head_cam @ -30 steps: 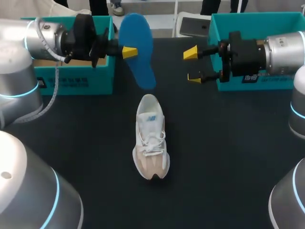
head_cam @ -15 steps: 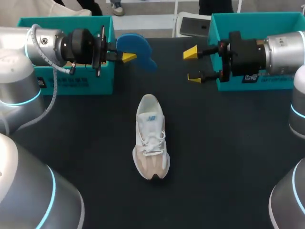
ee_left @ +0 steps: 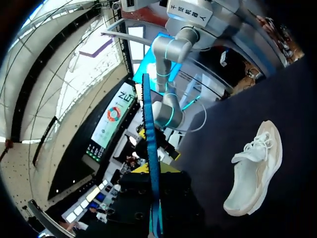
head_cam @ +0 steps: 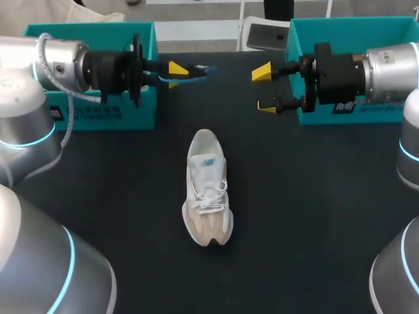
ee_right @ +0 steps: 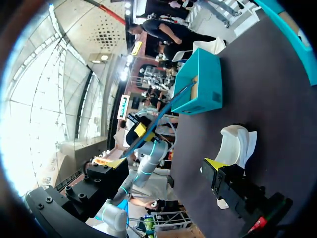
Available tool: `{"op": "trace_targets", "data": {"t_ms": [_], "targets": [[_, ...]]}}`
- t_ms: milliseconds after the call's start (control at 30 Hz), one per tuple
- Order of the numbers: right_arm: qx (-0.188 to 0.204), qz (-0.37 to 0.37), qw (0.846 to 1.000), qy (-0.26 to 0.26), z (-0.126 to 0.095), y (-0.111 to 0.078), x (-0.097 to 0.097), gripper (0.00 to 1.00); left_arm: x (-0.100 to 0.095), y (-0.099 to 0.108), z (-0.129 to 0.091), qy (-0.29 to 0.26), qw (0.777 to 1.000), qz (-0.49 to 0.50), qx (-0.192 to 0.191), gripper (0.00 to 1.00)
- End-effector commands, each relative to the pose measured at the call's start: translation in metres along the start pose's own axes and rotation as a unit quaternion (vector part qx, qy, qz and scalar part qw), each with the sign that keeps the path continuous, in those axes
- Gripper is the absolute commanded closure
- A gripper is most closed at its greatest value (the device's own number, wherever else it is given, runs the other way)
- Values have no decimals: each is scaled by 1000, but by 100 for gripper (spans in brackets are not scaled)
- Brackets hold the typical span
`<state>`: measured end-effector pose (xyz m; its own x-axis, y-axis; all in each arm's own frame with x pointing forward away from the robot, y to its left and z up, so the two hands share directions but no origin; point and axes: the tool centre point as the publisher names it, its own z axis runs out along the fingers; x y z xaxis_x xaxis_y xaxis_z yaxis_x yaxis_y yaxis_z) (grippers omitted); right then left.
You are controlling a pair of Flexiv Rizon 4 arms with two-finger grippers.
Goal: Take the shoe out of the shoebox, open the shoe tongue, remove and reinsert the insole, then place the shoe into the shoebox
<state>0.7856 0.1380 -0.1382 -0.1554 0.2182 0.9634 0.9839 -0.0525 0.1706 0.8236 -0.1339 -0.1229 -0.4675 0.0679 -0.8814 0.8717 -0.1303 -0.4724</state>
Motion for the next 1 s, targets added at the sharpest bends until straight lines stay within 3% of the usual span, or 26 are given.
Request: {"op": "trace_targets", "data": {"t_ms": [33,333,433,633,1000], "targets": [[-1,0,1000,0,2,0,0,0,2,-1,0,4,978,207,-8,100],[-1,0,1000,0,2,0,0,0,2,-1,0,4,978,207,-8,100],[-1,0,1000,0,2,0,0,0,3,-6,-1,-17,964,267,-5,100],[-1,0,1000,0,2,0,0,0,7,-8,-2,-33,954,299,-22,100],[-1,0,1000,0,2,0,0,0,13,-12,-1,-41,954,292,-47,100]]}}
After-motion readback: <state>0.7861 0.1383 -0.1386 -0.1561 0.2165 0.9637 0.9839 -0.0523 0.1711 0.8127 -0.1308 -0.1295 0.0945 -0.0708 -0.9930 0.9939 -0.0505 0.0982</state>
